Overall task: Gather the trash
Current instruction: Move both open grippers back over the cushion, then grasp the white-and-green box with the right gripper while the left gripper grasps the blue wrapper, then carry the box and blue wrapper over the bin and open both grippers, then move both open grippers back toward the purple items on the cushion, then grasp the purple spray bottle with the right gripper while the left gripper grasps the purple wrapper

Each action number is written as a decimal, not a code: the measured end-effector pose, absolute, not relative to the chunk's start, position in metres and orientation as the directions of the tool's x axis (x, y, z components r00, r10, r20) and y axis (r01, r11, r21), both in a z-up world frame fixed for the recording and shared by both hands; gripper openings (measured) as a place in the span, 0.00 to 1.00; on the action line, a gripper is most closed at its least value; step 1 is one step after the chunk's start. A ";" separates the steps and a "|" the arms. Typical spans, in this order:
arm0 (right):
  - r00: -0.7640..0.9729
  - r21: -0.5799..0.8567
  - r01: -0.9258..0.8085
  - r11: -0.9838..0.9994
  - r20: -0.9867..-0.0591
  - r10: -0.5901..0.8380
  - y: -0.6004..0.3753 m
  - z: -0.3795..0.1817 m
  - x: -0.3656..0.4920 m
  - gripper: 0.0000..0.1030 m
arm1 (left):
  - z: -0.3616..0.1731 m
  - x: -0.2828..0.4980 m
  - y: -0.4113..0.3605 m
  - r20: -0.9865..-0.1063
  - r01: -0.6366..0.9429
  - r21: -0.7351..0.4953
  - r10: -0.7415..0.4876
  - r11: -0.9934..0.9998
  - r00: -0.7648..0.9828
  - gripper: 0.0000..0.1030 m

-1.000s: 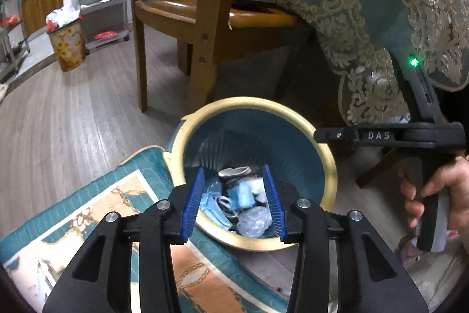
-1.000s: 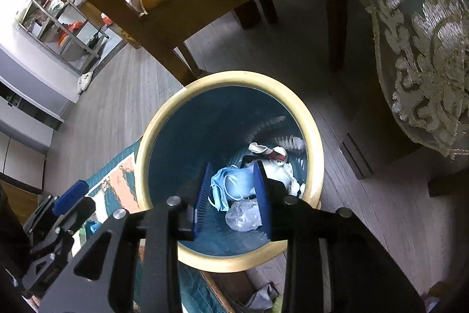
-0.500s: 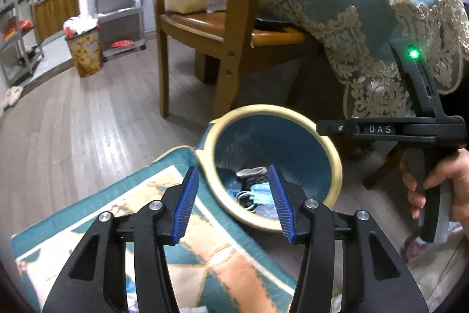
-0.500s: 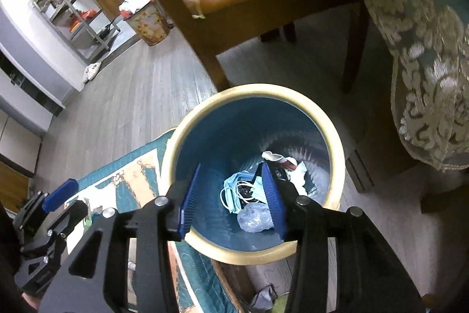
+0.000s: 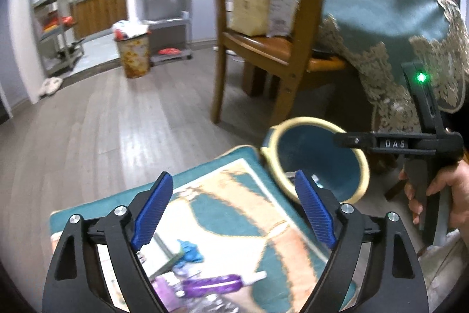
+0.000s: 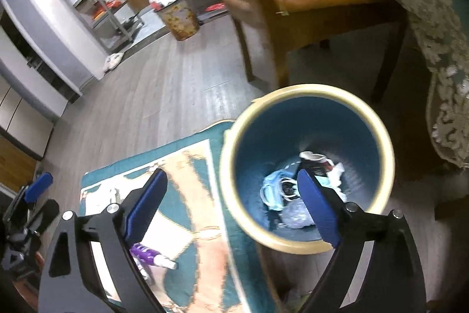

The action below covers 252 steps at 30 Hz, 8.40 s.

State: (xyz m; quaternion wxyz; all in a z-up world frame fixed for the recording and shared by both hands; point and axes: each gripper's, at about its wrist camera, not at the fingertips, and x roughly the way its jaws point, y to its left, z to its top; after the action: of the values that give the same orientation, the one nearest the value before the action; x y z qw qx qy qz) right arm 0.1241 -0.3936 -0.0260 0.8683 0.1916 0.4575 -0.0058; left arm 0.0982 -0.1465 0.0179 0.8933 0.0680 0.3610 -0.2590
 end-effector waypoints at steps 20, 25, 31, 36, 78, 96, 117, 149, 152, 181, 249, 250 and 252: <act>0.461 0.323 -0.037 0.946 -0.834 0.303 -0.235 -0.063 0.162 0.90 | 0.020 0.094 0.027 -0.696 0.237 -0.060 -0.211 0.970 0.687 0.88; 0.409 0.323 -0.059 0.945 -0.856 0.318 -0.199 -0.083 0.176 0.90 | 0.011 0.096 0.061 -0.715 0.183 -0.064 -0.173 0.981 0.677 0.88; 0.357 0.297 -0.102 0.949 -0.880 0.314 -0.162 -0.111 0.191 0.90 | 0.001 0.099 0.085 -0.742 0.143 -0.063 -0.143 0.988 0.655 0.88; 0.316 0.339 -0.137 0.931 -0.876 0.365 -0.142 -0.131 0.200 0.87 | -0.002 0.101 0.097 -0.749 0.118 -0.090 -0.145 0.989 0.647 0.88; 0.593 0.400 -0.122 0.908 -0.705 0.390 -0.292 -0.010 0.167 0.15 | -0.109 0.151 -0.065 -0.909 0.320 -0.037 -0.165 0.947 0.383 0.81; 0.623 0.398 -0.097 0.912 -0.691 0.368 -0.326 -0.004 0.157 0.15 | -0.106 0.151 -0.115 -0.912 0.417 0.030 -0.146 0.908 0.384 0.22; 0.696 0.366 0.073 0.928 -0.685 0.215 -0.424 0.009 0.108 0.15 | -0.052 0.136 -0.207 -0.810 0.532 -0.072 -0.361 0.844 0.463 0.22; 0.597 0.306 0.277 0.911 -0.798 0.087 -0.514 -0.058 0.112 0.38 | -0.112 0.132 -0.337 -0.832 0.662 -0.072 -0.411 0.746 0.372 0.48; 0.595 0.307 0.274 0.911 -0.799 0.091 -0.509 -0.055 0.115 0.39 | -0.106 0.134 -0.329 -0.827 0.651 -0.076 -0.413 0.755 0.382 0.49; 0.613 0.235 0.113 0.965 -0.781 0.119 -0.381 -0.010 0.096 0.91 | -0.021 0.084 -0.133 -0.769 0.450 0.016 -0.277 0.893 0.576 0.81; 0.209 0.030 -0.501 0.865 -0.966 0.155 -0.171 -0.161 0.120 0.34 | -0.152 0.109 -0.053 -0.970 0.383 -0.076 -0.157 0.921 0.184 0.57; 0.202 0.035 -0.502 0.864 -0.967 0.156 -0.171 -0.163 0.118 0.32 | -0.155 0.109 -0.057 -0.974 0.395 -0.064 -0.144 0.917 0.175 0.55; 0.196 0.046 -0.488 0.872 -0.967 0.161 -0.175 -0.165 0.119 0.32 | -0.160 0.110 -0.062 -0.979 0.410 -0.037 -0.115 0.911 0.168 0.41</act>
State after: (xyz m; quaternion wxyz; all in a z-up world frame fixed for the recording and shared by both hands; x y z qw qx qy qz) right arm 0.1186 -0.1751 -0.1650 0.7612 -0.1369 0.5969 0.2133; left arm 0.1098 -0.0619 -0.1596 0.7548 0.1186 0.6213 -0.1740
